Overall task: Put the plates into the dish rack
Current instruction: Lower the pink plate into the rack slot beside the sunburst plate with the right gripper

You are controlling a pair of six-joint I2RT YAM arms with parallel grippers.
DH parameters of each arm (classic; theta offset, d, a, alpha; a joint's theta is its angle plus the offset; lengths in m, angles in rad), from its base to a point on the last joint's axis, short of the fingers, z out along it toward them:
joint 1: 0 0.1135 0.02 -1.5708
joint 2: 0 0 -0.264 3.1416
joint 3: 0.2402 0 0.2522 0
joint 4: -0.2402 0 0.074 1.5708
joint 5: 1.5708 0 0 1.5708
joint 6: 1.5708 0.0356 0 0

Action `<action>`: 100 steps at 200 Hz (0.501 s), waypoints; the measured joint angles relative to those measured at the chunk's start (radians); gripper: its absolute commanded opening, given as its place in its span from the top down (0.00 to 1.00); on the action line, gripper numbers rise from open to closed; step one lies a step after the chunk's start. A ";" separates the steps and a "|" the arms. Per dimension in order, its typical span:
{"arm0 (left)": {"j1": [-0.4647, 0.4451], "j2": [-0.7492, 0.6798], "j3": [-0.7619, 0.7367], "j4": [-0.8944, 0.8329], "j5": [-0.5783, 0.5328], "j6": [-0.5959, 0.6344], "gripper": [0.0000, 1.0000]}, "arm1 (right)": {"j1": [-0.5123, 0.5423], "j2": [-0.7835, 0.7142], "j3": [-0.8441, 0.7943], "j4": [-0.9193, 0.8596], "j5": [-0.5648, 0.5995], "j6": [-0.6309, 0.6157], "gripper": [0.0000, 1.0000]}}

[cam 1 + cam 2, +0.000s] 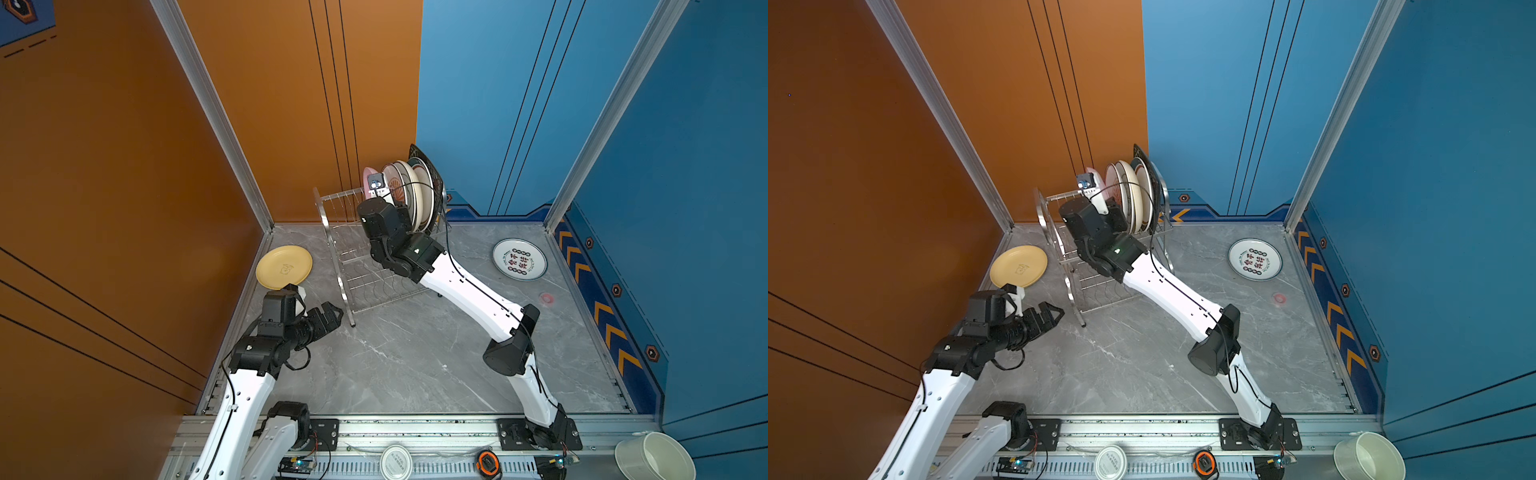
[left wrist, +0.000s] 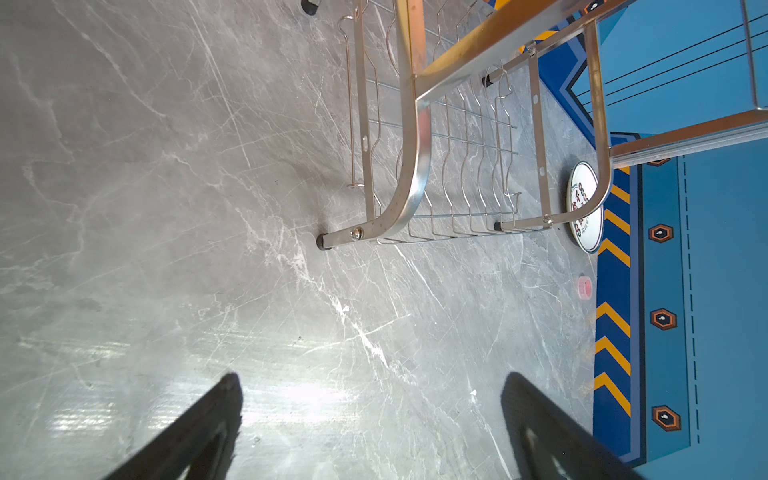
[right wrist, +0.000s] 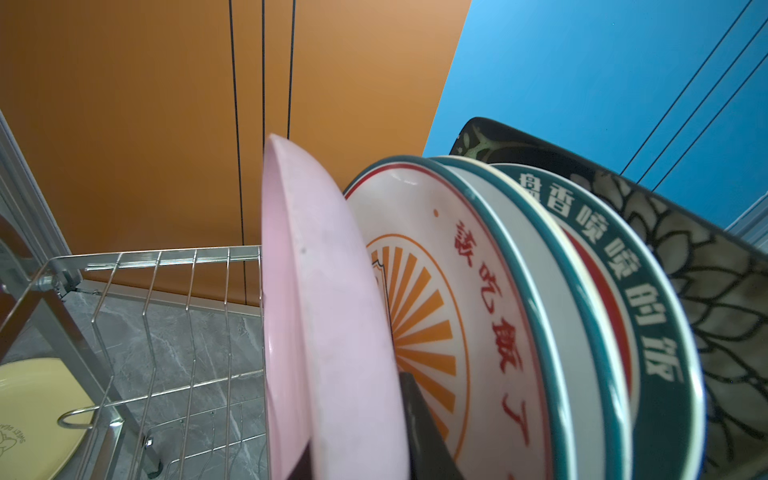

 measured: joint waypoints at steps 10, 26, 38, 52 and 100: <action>0.000 -0.004 -0.002 0.000 0.000 0.000 0.02 | 0.000 0.000 0.000 -0.003 0.000 0.002 0.69; 0.000 -0.011 -0.008 0.000 0.000 -0.006 0.02 | 0.000 0.000 0.000 -0.006 0.000 0.000 0.65; 0.000 -0.014 -0.012 0.000 0.000 -0.008 0.02 | 0.000 0.000 0.000 -0.007 0.000 0.000 0.60; 0.000 -0.018 -0.012 0.000 0.000 -0.011 0.02 | 0.003 0.000 -0.001 -0.007 0.000 -0.001 0.55; 0.000 -0.038 -0.012 0.000 0.000 -0.016 0.02 | 0.024 -0.039 -0.053 -0.012 -0.009 -0.009 0.37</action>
